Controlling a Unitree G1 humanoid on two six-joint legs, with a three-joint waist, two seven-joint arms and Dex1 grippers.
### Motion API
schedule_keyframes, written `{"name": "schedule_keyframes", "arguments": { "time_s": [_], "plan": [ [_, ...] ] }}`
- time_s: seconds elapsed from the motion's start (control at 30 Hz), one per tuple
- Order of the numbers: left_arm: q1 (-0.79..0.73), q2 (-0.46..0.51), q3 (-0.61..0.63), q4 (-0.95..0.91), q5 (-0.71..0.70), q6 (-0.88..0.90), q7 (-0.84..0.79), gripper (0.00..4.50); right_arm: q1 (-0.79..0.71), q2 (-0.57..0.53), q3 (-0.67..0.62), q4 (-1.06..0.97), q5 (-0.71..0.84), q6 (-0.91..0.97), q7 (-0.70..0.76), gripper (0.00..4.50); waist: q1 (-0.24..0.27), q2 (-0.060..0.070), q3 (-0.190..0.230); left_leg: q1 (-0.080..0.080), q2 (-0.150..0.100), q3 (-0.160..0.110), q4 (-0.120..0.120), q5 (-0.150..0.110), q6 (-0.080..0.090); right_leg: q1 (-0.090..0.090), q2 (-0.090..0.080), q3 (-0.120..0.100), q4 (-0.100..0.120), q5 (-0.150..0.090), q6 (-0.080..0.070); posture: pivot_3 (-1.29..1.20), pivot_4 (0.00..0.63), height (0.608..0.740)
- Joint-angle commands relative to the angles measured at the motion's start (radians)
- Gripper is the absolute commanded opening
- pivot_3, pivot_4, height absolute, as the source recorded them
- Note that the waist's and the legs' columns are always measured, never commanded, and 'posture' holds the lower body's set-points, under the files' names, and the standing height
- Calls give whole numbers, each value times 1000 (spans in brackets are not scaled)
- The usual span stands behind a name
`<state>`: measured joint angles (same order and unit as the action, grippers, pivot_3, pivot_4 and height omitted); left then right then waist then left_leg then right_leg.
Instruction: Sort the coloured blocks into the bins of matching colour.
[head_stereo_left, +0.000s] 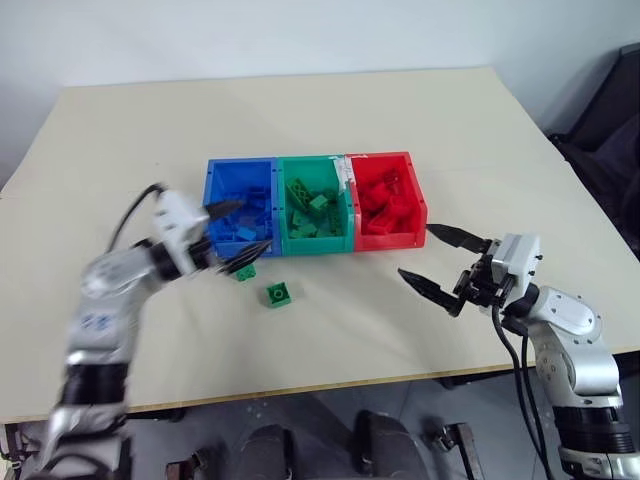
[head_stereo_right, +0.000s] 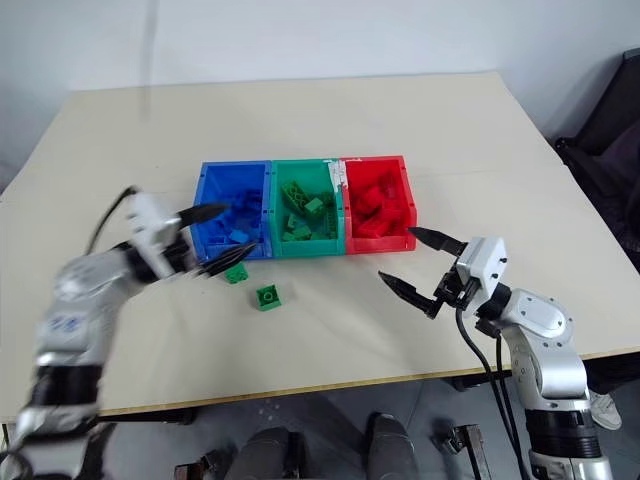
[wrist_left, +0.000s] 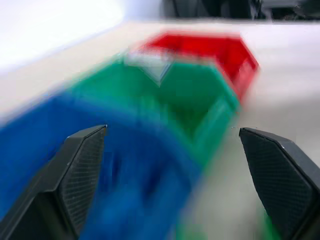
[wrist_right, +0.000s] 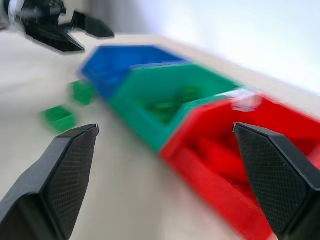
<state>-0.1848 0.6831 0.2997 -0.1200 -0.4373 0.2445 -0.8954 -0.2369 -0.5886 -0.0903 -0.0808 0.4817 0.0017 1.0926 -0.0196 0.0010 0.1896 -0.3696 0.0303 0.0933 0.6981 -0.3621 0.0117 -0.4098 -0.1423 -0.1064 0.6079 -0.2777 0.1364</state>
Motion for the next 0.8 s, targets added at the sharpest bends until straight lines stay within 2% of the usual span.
{"name": "schedule_keyframes", "arguments": {
  "time_s": [0.03,0.17,0.33,0.43,0.57,0.8],
  "plan": [
    [167,36,146,-79,-16,-40,-19,4487,-59,-35,55,51,4,1,138,4500,4,0,0,0,0,0,0,0,0,0,0,0,0,0,0,0,150,740],
    [350,34,256,-53,4,-111,-28,4487,-119,-52,114,97,0,17,251,4500,20,0,0,0,0,0,2,-1,1,1,-2,0,0,0,1,0,150,740],
    [413,30,231,-120,6,-117,-19,4487,-162,-45,133,157,-21,-3,298,4500,35,-1,0,0,0,0,2,-1,2,0,-5,-1,2,0,0,0,150,740],
    [385,36,163,-200,-30,-36,-8,4487,-172,-45,125,175,-27,-7,301,4500,36,-1,0,0,0,0,2,-1,2,0,-5,-1,2,0,0,0,150,740],
    [224,47,-41,-292,-10,95,26,4487,-135,-67,100,156,-32,-7,282,4500,44,-1,0,0,-2,0,2,-1,1,0,-5,-1,3,0,0,0,150,740],
    [-16,45,-354,-244,151,266,92,4487,-14,-105,49,40,-22,20,222,4500,35,-1,-1,0,-3,2,1,-1,1,0,-3,-1,2,1,1,0,150,740]
  ]
}}
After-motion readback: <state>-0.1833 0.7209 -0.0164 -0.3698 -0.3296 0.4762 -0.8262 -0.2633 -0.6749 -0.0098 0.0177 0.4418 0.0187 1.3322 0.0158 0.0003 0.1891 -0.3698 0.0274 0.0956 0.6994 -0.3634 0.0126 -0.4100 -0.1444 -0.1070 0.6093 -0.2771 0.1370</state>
